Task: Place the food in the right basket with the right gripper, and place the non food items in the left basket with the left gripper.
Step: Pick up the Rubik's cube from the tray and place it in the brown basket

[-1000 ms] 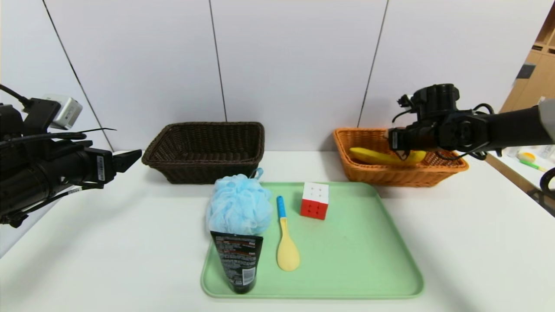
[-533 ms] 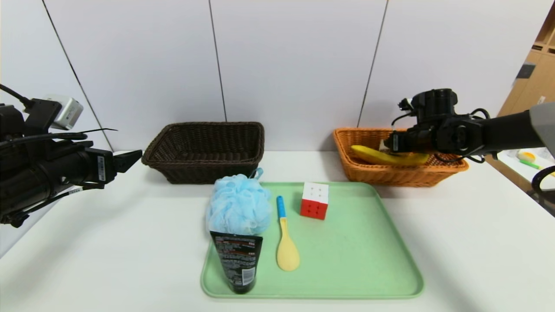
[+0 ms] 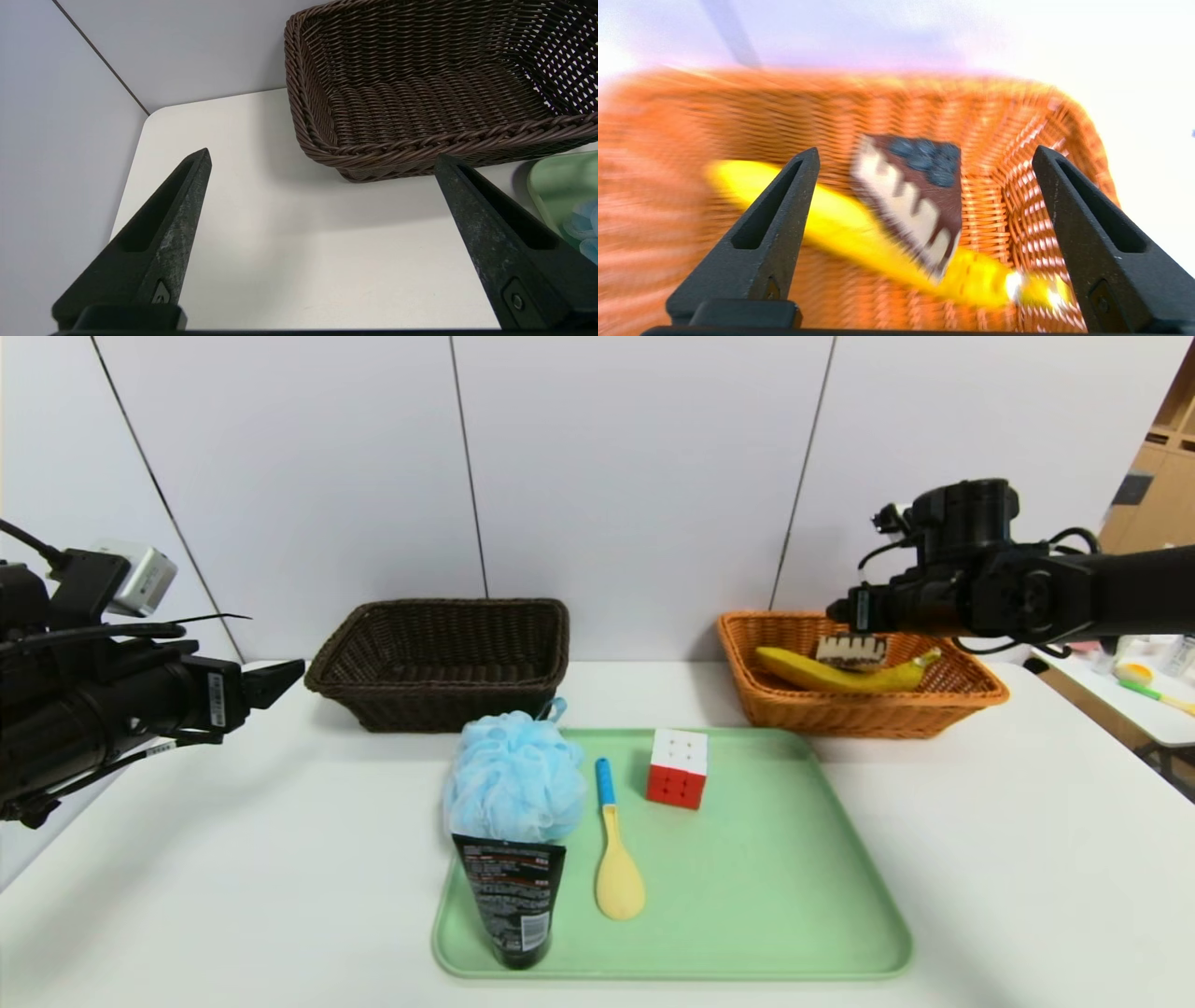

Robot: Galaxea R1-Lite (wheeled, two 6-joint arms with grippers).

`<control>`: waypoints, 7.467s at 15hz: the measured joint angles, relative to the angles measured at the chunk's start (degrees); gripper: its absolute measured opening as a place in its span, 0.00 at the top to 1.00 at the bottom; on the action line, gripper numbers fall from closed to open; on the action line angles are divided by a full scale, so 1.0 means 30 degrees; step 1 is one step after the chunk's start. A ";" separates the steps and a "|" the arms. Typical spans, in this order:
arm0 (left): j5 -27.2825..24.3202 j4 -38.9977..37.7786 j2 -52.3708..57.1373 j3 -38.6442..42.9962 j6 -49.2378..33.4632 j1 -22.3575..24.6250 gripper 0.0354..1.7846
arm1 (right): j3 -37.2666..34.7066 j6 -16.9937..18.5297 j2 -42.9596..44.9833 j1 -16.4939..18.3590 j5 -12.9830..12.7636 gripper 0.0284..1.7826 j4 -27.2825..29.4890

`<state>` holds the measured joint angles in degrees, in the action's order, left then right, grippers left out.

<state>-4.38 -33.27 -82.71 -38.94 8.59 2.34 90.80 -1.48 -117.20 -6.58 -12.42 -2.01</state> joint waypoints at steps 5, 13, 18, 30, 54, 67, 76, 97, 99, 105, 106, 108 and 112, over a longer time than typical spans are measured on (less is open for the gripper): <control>-0.0008 -0.0484 0.0130 0.0219 0.0037 0.0000 0.06 | -0.0297 0.0683 0.3954 -0.4519 0.0154 0.08 0.2674; -0.0065 -0.0512 0.1284 0.1130 0.0228 -0.0008 0.06 | 0.3905 -0.1308 0.4336 -0.9196 0.1975 0.06 1.3247; -0.0158 -0.0504 0.2003 0.1357 0.0211 -0.0028 0.06 | 0.5539 -0.8871 0.2548 -0.9078 0.2418 0.05 1.8018; -0.0158 -0.0496 0.2812 0.2239 0.0264 -0.0065 0.06 | 0.7091 -1.1996 -0.0898 -0.8342 0.5409 0.05 1.7538; -0.0167 -0.0496 0.2719 0.2499 0.0130 -0.0057 0.06 | 0.7091 -1.1414 -0.4088 -0.7956 0.5266 0.05 1.4348; -0.0175 -0.0524 0.2747 0.2462 0.0183 -0.0073 0.06 | 0.7091 -1.0695 -0.4283 -0.7993 0.5409 0.04 1.4312; -0.0175 -0.0524 0.2767 0.2499 0.0183 -0.0073 0.06 | 0.7091 -1.0000 -0.4059 -0.8050 0.5425 0.45 1.4230; -0.0167 -0.0512 0.2840 0.2954 0.0228 -0.0077 0.06 | 0.7091 -0.4291 -0.2332 -1.0252 0.7071 0.46 0.0626; -0.0167 -0.0520 0.2877 0.2966 0.0228 -0.0077 0.06 | 0.7099 -0.3271 -0.3397 -1.0537 0.7095 0.46 -0.2727; -0.0138 -0.0520 0.3105 0.3023 0.0195 -0.0305 0.06 | 0.7266 -0.2337 -0.6733 -1.0894 0.7769 0.46 -0.9058; -0.0130 -0.0520 0.3121 0.3060 0.0191 -0.0406 0.06 | 0.7266 -0.2337 -0.7095 -1.0923 0.8034 0.46 -0.9261; -0.0138 -0.0520 0.3133 0.3198 0.0195 -0.0719 0.06 | 0.7266 -0.2328 -0.7526 -1.0907 0.8468 0.46 -0.9159; -0.0146 -0.0524 0.3105 0.3141 0.0154 -0.0882 0.06 | 0.7266 -0.2300 -0.7977 -1.0785 0.8330 0.46 -0.9123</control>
<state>-4.82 -34.84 -73.40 -29.51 9.06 -0.30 112.59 -8.37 -141.13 -38.94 12.57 -29.38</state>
